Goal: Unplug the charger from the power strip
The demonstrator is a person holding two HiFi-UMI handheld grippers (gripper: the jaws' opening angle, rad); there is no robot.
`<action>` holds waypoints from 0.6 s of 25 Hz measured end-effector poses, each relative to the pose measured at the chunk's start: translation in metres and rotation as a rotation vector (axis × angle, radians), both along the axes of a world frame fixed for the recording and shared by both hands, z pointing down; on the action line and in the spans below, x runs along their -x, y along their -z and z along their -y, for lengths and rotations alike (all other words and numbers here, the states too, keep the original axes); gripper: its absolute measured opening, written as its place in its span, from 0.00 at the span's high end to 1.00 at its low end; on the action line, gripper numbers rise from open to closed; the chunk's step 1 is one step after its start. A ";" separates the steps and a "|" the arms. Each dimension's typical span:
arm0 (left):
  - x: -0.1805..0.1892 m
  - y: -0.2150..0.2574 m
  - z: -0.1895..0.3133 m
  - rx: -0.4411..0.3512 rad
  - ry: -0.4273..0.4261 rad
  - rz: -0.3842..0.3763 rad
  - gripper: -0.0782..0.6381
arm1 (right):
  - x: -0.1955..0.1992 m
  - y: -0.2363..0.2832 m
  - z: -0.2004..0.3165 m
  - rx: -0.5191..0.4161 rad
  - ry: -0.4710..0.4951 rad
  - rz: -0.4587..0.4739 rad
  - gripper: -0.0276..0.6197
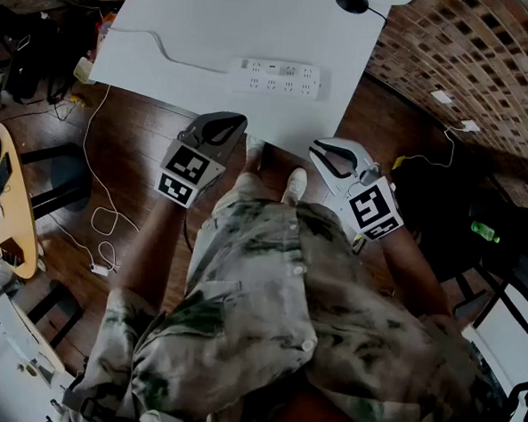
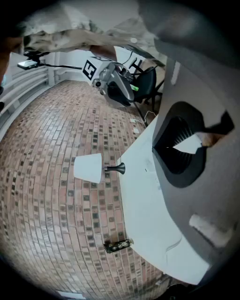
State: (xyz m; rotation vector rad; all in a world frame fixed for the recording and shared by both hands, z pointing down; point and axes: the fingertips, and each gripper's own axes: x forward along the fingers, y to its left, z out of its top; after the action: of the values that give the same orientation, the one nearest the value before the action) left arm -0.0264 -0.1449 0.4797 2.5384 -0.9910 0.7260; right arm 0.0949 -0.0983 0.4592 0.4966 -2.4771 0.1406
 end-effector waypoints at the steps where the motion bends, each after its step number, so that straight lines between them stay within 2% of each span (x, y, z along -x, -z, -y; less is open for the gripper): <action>1: 0.003 -0.012 0.015 0.003 -0.024 0.036 0.88 | 0.006 -0.008 0.010 -0.006 0.009 -0.038 0.87; 5: 0.010 -0.057 0.059 0.024 -0.169 0.156 0.88 | 0.034 -0.030 0.049 -0.027 0.038 -0.148 0.83; 10: 0.001 -0.107 0.096 0.106 -0.330 0.169 0.89 | 0.060 -0.052 0.108 -0.053 0.056 -0.258 0.82; 15: -0.016 -0.130 0.104 0.177 -0.463 0.201 0.89 | 0.082 -0.086 0.146 -0.054 0.138 -0.395 0.81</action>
State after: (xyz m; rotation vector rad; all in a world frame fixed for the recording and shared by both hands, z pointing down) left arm -0.0104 -0.2487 0.6096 2.5925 -0.3612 1.1573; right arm 0.0129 -0.2439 0.5453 0.3355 -2.1224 -0.0743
